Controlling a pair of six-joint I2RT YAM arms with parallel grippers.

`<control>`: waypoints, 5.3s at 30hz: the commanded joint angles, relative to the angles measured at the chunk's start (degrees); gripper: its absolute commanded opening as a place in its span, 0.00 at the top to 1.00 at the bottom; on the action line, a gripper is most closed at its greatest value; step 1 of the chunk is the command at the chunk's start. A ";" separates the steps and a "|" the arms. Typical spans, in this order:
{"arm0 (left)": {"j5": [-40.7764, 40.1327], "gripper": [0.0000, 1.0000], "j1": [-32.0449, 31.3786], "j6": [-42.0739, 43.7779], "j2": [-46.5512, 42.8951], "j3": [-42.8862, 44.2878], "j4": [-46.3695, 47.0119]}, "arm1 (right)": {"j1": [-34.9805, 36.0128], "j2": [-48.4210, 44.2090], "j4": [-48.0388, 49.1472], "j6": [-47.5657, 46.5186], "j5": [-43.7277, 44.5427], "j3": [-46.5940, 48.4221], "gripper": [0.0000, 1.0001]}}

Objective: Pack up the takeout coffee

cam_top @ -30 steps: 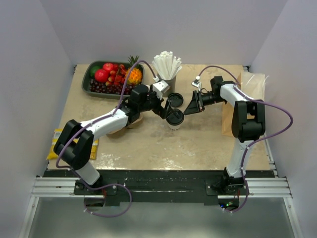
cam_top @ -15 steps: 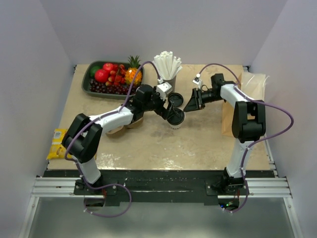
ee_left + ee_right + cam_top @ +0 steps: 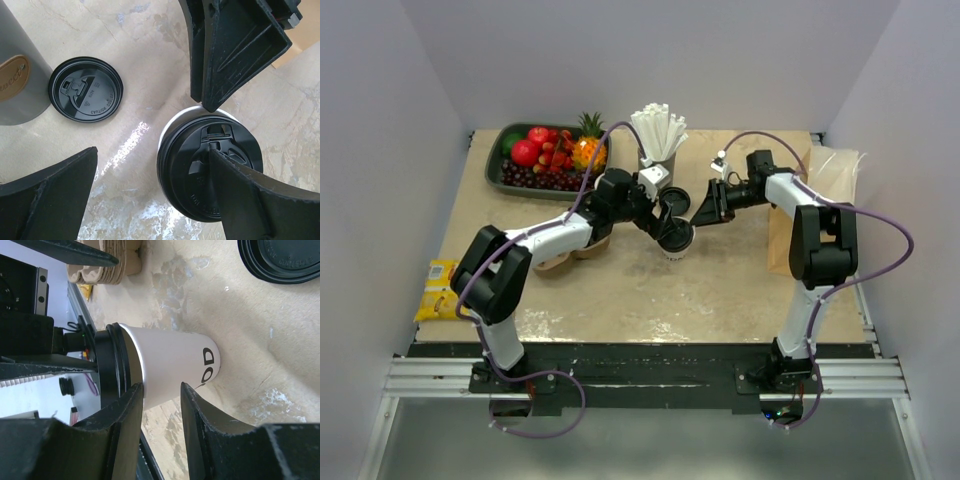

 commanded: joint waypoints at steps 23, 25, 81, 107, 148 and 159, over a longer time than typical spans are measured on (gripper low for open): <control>0.78 0.03 -0.05 1.42 2.38 4.82 1.10 | -0.45 -1.98 2.34 0.55 16.11 0.07 0.62; 0.69 0.03 -0.05 1.42 2.55 4.91 1.10 | -0.19 -1.72 1.90 -0.60 15.84 -0.37 0.62; 0.78 0.03 -0.05 0.19 4.22 5.00 1.19 | 2.71 0.74 -2.76 0.36 -0.33 6.40 0.33; 13.96 0.03 2.42 -2.79 -0.97 0.34 0.39 | 2.71 6.72 -0.65 3.09 -3.67 1.92 0.55; 18.01 0.08 9.62 -39.01 12.04 -8.88 20.26 | 3.15 8.48 -5.66 -3.15 1.87 4.73 0.55; 16.95 0.10 9.36 -35.59 11.88 -7.92 18.76 | 3.24 9.18 -6.37 -4.38 3.45 5.52 0.55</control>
